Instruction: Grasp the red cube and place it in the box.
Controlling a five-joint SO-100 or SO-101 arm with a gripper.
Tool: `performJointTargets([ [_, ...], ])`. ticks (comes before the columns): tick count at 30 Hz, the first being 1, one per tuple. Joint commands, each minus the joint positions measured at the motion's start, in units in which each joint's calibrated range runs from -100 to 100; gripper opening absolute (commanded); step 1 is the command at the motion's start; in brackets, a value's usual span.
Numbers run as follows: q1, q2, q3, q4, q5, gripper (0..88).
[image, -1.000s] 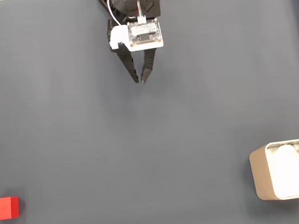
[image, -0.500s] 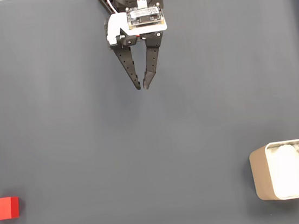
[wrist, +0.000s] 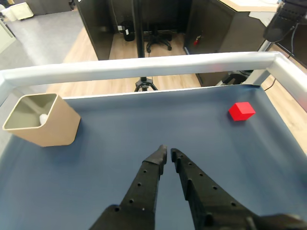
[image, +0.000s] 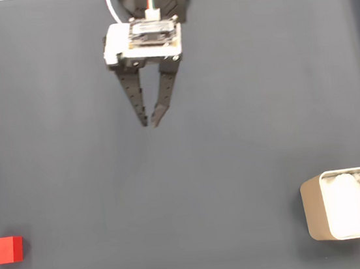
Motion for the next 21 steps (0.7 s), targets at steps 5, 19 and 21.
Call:
performJointTargets([
  [5, 6.2, 9.7, -14.1, -0.2, -0.5, 0.0],
  [19, 16.5, 28.7, -33.0, 1.6, -0.5, 0.0],
  [21, 17.6, 31.5, -35.4, 1.6, -0.4, 0.0],
])
